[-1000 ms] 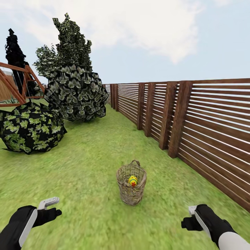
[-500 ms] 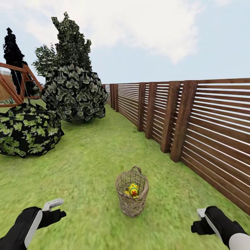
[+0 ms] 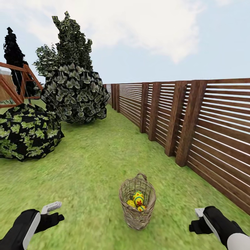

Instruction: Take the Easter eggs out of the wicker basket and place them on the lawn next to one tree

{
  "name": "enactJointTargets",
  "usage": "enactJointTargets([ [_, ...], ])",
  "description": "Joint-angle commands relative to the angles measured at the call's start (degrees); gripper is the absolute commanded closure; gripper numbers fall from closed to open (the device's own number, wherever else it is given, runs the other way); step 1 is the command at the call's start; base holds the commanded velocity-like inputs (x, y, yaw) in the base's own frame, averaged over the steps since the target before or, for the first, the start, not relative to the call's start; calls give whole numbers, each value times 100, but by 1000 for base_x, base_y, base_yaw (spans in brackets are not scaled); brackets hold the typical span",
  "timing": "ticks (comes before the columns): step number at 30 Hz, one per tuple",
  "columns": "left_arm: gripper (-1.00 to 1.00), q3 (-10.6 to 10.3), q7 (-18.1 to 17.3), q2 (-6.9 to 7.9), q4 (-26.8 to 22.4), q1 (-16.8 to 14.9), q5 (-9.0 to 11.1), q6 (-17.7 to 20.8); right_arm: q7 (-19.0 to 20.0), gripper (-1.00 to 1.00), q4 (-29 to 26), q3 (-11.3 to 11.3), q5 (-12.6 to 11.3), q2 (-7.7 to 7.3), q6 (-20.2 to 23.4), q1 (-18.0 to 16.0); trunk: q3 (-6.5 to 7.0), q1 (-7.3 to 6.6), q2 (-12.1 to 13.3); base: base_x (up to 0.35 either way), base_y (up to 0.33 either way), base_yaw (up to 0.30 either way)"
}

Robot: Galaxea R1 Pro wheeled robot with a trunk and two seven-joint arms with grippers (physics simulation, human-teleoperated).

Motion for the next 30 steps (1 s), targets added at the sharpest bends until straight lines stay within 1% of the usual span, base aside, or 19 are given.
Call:
enactJointTargets([
  [1,-100,14,-22,35,4,-4,-5,23,31,-100,-4,33,38,-2,21,-2,-7,3,-3,305,167,139],
  [3,-100,16,-27,135,14,-4,-3,25,31,-100,-1,34,42,1,19,-2,-7,3,-3,310,159,138],
  [6,-100,19,-57,456,103,-4,27,20,31,-100,-10,23,56,-2,17,-2,-7,3,-3,314,148,87],
  [8,-100,21,-60,497,132,-4,33,16,31,-100,-18,20,59,-4,17,-2,-7,3,-3,318,129,22],
  [11,-100,-11,-58,491,149,-4,22,8,31,-100,-25,18,56,-23,17,-2,-7,3,-3,325,99,7],
  [12,-100,-25,-54,445,159,-4,17,3,31,-100,-29,18,50,-38,17,-2,-7,3,-3,328,81,2],
  [16,-100,-33,-52,411,188,-4,23,4,31,-100,-32,18,47,-50,19,-2,-7,3,-3,329,58,1],
  [20,-100,-31,-50,398,195,-4,18,2,31,-100,-32,21,39,-46,23,-2,-7,3,-3,331,12,0],
  [26,-100,-38,-33,278,197,-4,4,1,31,-100,-32,26,50,-21,19,-2,-7,3,-3,334,1,0],
  [30,-100,-37,-30,250,197,-4,-3,0,31,-100,-32,35,57,-8,17,-2,-7,3,-3,334,0,0],
])
